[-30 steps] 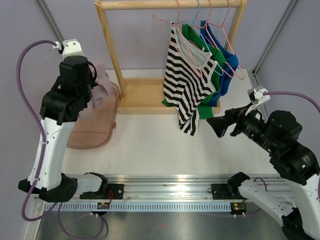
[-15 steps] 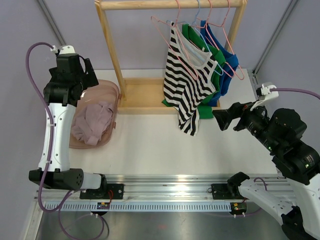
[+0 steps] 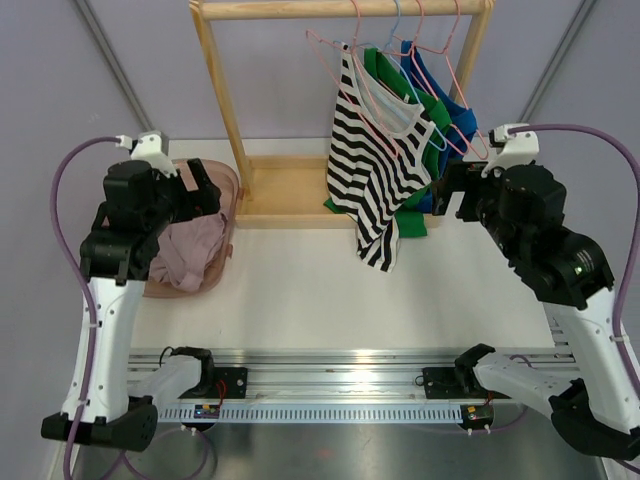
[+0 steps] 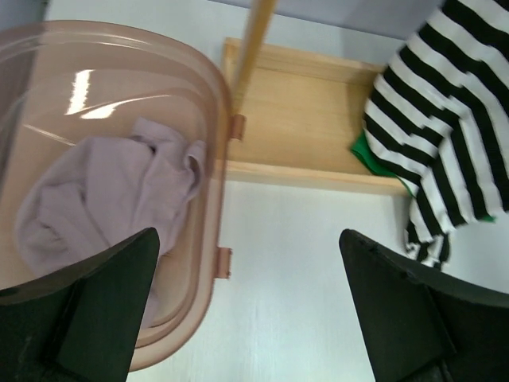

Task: Remove the tank top from the hanger

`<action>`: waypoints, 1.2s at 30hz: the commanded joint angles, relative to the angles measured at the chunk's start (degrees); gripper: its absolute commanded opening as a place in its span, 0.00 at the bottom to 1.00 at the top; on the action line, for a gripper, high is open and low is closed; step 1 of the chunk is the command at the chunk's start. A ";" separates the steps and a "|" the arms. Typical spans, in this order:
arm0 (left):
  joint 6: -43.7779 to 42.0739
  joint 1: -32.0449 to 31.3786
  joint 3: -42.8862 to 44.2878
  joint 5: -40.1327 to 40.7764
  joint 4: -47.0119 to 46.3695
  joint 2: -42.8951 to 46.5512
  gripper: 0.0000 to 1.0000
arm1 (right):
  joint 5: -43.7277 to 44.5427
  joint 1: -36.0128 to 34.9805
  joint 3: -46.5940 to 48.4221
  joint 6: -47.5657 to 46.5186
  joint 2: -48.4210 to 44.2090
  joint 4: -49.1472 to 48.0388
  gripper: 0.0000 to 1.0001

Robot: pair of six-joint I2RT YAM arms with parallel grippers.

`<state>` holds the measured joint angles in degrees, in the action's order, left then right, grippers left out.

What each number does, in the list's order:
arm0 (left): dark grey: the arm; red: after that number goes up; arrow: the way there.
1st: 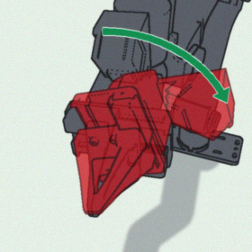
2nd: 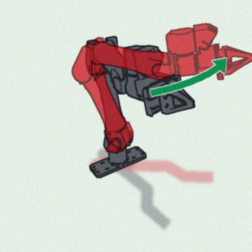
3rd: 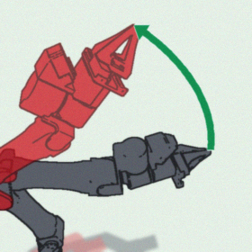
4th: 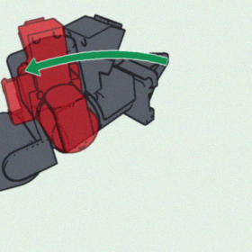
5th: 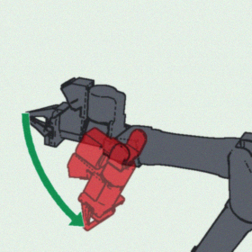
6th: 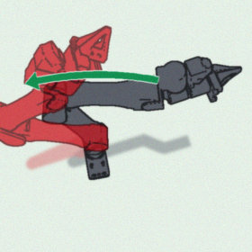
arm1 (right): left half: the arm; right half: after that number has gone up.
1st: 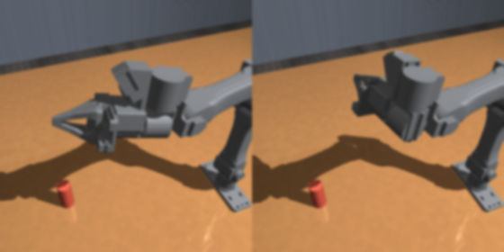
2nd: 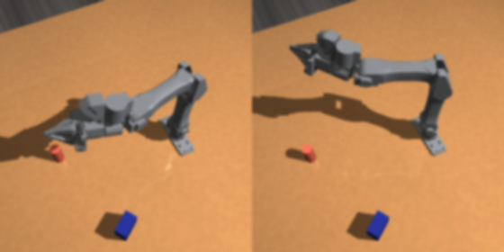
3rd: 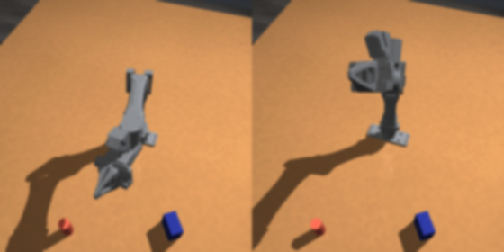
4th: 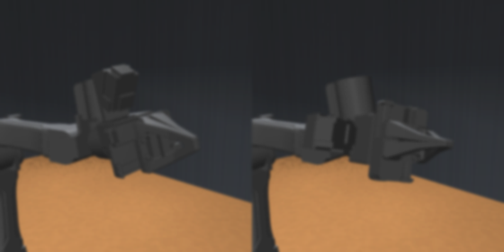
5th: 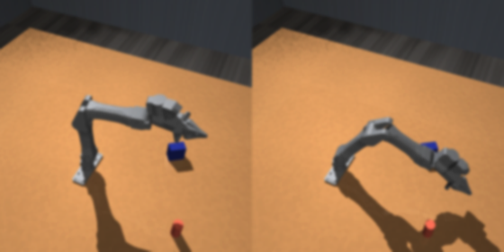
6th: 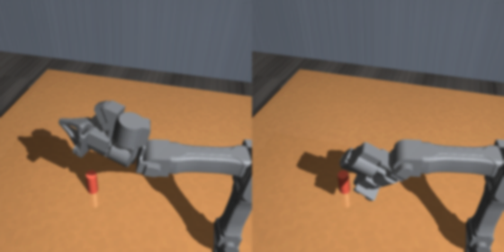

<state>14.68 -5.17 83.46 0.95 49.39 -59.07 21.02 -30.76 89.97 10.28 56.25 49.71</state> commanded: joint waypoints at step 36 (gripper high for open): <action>2.90 -15.05 -28.35 -12.37 -15.64 13.02 0.99 | -32.08 14.68 56.98 -17.93 52.65 0.39 0.35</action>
<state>18.81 -20.03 55.29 -10.74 36.34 -46.59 -6.33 -16.32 143.81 -6.92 108.49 50.19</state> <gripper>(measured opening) 0.988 0.370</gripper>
